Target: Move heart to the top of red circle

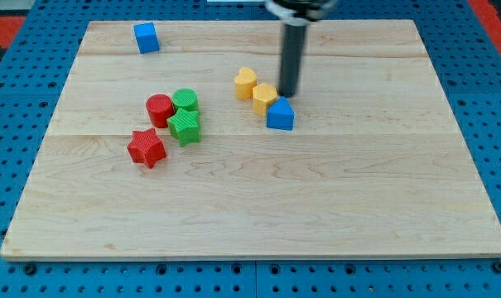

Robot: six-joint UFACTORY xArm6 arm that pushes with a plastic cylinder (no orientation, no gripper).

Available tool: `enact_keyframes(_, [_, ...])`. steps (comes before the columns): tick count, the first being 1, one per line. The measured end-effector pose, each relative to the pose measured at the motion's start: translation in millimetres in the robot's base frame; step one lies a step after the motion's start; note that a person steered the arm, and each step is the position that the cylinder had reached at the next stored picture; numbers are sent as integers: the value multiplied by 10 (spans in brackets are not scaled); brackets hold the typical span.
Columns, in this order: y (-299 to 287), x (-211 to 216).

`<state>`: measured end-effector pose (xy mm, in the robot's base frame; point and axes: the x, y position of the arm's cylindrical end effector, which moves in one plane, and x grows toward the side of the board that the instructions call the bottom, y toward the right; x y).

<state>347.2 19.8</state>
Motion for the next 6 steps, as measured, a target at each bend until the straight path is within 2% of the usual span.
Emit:
enact_keyframes(1, [-704, -211])
enact_keyframes(3, [-691, -86])
enact_keyframes(4, [-1055, -86])
enact_keyframes(6, [-1219, -134])
